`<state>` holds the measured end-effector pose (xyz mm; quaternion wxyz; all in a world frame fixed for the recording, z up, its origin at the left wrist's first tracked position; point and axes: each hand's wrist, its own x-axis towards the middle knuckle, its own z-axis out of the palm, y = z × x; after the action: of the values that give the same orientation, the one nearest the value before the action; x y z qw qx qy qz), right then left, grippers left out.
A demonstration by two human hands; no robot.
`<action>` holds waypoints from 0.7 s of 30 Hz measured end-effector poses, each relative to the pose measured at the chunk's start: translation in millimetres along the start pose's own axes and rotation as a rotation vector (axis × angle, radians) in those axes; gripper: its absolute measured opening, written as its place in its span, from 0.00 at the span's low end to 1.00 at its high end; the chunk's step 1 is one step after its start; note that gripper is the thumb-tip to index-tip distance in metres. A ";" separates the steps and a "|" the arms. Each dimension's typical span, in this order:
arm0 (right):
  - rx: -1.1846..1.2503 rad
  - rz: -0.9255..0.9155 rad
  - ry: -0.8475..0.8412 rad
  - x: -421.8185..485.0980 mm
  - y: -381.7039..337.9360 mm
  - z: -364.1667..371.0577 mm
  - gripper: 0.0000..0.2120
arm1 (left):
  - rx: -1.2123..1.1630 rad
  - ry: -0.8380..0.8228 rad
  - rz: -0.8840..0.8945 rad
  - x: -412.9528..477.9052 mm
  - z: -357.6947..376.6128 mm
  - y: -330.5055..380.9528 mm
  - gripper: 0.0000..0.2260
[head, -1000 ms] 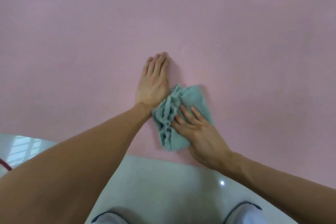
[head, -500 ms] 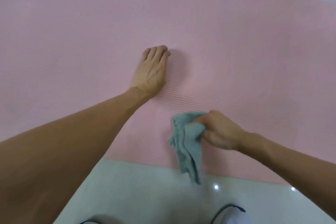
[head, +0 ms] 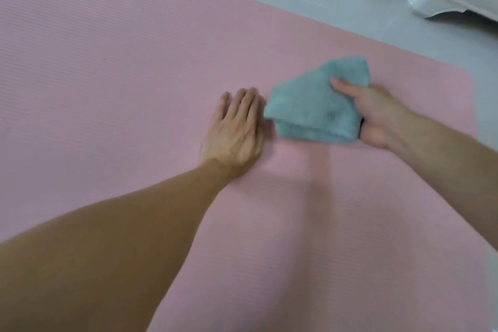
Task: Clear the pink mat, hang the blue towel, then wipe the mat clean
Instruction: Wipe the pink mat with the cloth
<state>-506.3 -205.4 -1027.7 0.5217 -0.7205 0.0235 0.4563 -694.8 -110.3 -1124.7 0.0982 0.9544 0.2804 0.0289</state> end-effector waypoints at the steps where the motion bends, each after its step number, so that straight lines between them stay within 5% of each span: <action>1: -0.009 -0.022 -0.026 9.8 -15.3 2.3 0.07 | -0.006 0.017 -0.002 0.6 0.2 0.2 0.26; 5: -0.187 -0.324 0.084 51.6 -76.0 19.1 0.12 | 0.004 0.016 -0.015 1.4 1.3 -1.1 0.26; 9: -0.909 -0.773 0.519 86.5 -111.4 50.3 0.13 | -0.005 0.031 -0.020 2.2 -0.5 -1.5 0.25; 11: -1.206 -0.898 0.595 99.4 -111.4 61.0 0.14 | -0.008 0.043 -0.017 2.4 0.2 -2.3 0.25; 17: -1.601 -0.586 0.316 137.1 -43.2 53.5 0.27 | -0.022 0.089 -0.020 1.4 1.6 -2.7 0.25; 21: -1.580 -0.568 0.282 125.7 -47.7 52.0 0.27 | -0.023 0.099 -0.023 0.8 1.3 -2.3 0.25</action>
<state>-441.7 -88.0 -1080.6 -0.0477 -0.9016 -0.4189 0.0966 -695.1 -108.1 -1126.5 0.0953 0.9473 0.2958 0.0780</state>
